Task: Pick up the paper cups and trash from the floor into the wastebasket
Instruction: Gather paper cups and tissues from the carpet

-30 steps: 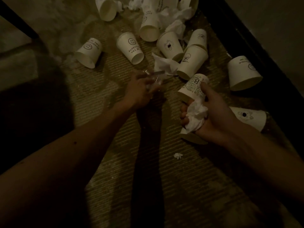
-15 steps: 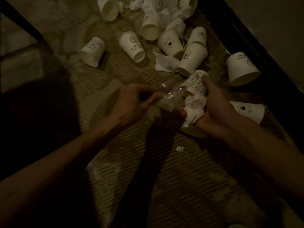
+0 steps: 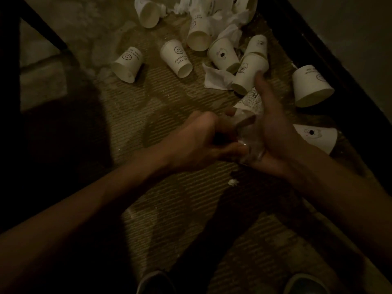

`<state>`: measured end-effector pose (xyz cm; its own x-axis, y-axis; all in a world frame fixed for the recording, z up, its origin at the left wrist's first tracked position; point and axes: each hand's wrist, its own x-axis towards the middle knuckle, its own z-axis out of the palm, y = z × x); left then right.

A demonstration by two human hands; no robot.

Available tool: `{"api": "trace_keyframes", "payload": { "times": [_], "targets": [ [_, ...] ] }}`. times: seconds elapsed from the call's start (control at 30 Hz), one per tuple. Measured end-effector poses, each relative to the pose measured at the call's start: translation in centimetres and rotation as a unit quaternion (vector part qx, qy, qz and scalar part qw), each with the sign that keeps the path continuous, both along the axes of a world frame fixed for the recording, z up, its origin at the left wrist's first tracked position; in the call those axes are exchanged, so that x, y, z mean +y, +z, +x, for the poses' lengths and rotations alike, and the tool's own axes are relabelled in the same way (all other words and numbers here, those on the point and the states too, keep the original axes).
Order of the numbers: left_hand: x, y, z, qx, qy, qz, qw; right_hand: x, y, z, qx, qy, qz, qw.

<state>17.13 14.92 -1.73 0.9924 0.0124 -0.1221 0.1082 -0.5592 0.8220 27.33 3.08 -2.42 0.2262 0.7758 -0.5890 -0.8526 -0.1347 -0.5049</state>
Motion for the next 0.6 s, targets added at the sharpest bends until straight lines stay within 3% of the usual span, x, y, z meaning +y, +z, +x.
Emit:
{"api": "trace_keyframes", "payload": {
  "times": [0.23, 0.37, 0.5, 0.6],
  "targets": [
    [-1.5, -0.3, 1.1, -0.062, 0.044, 0.032, 0.997, 0.4, -0.4, -0.5, -0.104, -0.006, -0.093, 0.99],
    [-1.3, -0.4, 1.6, -0.117, 0.077, 0.06, 0.988, 0.5, -0.5, 0.5, -0.092, -0.018, -0.059, 0.994],
    [0.2, -0.8, 2.9, -0.104, 0.199, -0.137, 0.965, 0.4, -1.4, 2.8, -0.109, -0.057, -0.11, 0.986],
    [3.3, -2.8, 5.5, -0.007, 0.224, -0.082, 0.971, 0.5, -2.2, 4.3, -0.146, -0.081, -0.175, 0.97]
  ]
}}
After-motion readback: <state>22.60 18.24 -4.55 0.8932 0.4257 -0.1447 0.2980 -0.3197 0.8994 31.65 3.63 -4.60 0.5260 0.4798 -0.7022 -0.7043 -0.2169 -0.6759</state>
